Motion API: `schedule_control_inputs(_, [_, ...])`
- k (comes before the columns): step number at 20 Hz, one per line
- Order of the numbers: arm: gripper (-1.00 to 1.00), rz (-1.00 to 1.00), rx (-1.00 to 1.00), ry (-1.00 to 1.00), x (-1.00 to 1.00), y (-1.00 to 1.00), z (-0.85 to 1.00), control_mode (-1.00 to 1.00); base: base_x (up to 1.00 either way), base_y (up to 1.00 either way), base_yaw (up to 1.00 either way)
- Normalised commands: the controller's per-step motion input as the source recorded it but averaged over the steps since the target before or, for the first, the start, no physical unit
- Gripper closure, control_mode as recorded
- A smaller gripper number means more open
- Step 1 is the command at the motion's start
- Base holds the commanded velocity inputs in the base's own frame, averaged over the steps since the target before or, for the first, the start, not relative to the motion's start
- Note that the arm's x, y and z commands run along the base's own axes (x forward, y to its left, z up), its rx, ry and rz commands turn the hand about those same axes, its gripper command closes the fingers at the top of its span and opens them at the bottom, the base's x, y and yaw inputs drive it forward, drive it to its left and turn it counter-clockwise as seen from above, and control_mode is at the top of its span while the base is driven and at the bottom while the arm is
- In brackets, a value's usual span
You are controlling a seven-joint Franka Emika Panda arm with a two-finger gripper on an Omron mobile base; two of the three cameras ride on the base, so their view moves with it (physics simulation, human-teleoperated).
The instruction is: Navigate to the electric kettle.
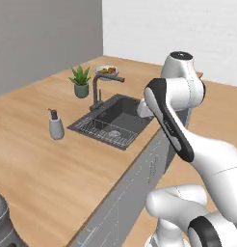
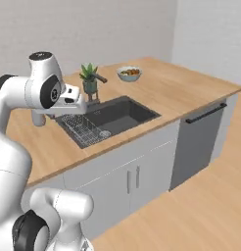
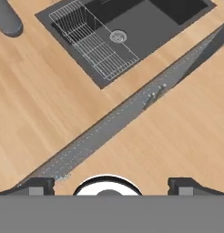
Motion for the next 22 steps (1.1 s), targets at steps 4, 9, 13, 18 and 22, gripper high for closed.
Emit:
schedule_control_inputs(4, [-1.00, 0.00, 0.00, 0.00, 0.00, 0.00, 0.00, 1.00, 0.00, -0.09, -1.00])
schedule_control_inputs(9, [-1.00, 0.00, 0.00, 0.00, 0.00, 0.00, 0.00, 1.00, 0.00, -0.13, -1.00])
schedule_control_inputs(13, [-1.00, 0.00, 0.00, 0.00, 0.00, 0.00, 0.00, 1.00, 0.00, -0.14, -1.00])
schedule_control_inputs(18, [-1.00, 0.00, 0.00, 0.00, 0.00, 0.00, 0.00, 1.00, 0.02, -0.23, -0.98])
schedule_control_inputs(22, [-1.00, 0.00, 0.00, 0.00, 0.00, 0.00, 0.00, 1.00, 0.91, 0.38, -0.58])
